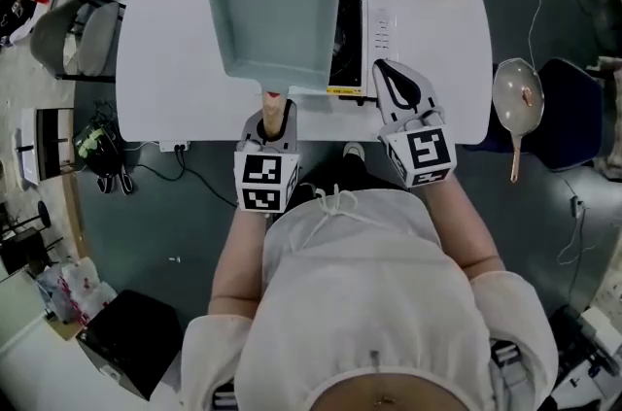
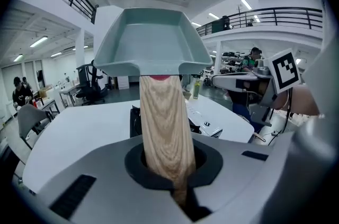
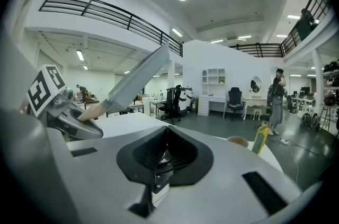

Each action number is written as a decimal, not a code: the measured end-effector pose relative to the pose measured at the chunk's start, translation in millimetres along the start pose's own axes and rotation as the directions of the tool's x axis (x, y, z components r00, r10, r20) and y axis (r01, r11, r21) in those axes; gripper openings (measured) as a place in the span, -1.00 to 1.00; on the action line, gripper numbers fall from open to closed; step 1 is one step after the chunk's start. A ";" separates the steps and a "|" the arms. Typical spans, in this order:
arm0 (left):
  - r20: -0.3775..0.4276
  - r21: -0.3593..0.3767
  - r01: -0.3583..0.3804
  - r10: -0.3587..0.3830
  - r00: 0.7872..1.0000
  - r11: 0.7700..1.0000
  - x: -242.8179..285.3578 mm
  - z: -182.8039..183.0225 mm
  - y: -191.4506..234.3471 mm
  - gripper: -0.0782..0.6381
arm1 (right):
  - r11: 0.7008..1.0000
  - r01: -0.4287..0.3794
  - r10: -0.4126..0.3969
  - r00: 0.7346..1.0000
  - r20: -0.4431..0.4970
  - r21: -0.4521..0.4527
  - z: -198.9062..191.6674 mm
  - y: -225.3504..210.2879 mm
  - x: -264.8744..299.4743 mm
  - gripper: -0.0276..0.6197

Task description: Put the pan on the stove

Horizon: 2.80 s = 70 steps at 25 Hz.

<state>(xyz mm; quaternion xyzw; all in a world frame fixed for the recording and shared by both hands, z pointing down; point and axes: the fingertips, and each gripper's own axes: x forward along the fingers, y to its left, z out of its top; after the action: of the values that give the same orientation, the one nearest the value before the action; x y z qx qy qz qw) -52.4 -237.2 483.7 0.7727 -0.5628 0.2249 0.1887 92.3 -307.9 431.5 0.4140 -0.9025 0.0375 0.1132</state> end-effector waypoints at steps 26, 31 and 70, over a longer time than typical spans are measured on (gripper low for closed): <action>-0.511 -0.216 -0.052 -0.068 0.857 0.975 66.7 -100.5 -23.8 -0.73 | 0.990 -0.090 0.100 0.991 -0.090 0.108 -60.5 -53.7 40.8 -0.90; -0.567 -0.179 -0.067 -0.047 0.822 0.981 64.8 -108.7 -22.7 -0.73 | 0.988 -0.083 0.096 0.990 -0.100 0.126 -64.9 -55.8 41.7 -0.90; -0.497 -0.491 0.267 -0.518 0.697 0.829 39.9 -63.4 -63.0 0.12 | 0.978 0.174 -0.159 0.979 -0.131 0.115 -48.7 -7.4 -5.7 -0.90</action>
<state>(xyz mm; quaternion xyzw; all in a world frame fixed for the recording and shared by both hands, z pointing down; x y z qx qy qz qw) 9.7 -215.5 556.1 0.7089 -0.3211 0.3014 0.5509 110.0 -300.7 477.3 0.4915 -0.8518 0.1099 0.1443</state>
